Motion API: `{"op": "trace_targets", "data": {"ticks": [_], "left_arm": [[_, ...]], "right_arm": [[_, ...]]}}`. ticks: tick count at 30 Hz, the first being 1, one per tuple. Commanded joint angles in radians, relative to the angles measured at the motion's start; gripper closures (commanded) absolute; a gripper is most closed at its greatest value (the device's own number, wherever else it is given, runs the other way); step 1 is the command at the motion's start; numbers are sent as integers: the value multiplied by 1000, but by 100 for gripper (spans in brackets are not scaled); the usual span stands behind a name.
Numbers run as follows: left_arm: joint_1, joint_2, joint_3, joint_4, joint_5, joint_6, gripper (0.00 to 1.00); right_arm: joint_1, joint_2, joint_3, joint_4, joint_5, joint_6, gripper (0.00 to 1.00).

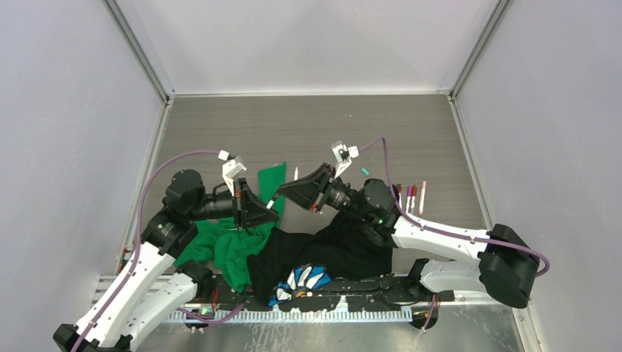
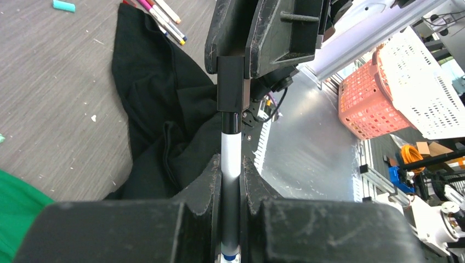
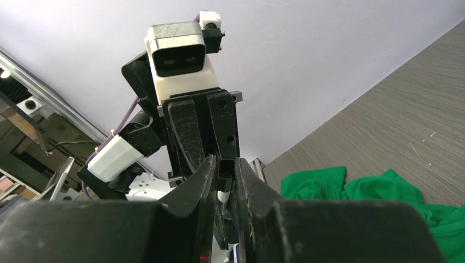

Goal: Insert the pens into the pen caps
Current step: Insert the pen cap onto the pen.

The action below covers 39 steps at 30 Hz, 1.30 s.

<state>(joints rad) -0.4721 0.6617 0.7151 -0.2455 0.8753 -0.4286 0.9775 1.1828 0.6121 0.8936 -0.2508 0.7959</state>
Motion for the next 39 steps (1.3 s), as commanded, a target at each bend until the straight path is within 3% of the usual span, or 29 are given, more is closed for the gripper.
{"op": "trace_targets", "data": {"ticks": [1,10,22,27,35,39], "left_arm": [[7,-18,46,279,-89,-8,100],[7,-34,43,260,-140,13,100],[9,-45,57,201,-242,57,100],[4,-11,71,161,-127,122,100],[-82,43,115,-18,-96,290,99],[-96,59,127,-47,-113,304,89]], "right_arm": [[119,59,-65,-253,-274,-28,99],[162,85,-53,-383,-331,-9,99],[261,131,-24,-499,-295,-5,99],[199,26,105,-680,-107,-148,99],[98,-84,200,-569,156,-262,99],[69,-110,183,-522,154,-249,99]]}}
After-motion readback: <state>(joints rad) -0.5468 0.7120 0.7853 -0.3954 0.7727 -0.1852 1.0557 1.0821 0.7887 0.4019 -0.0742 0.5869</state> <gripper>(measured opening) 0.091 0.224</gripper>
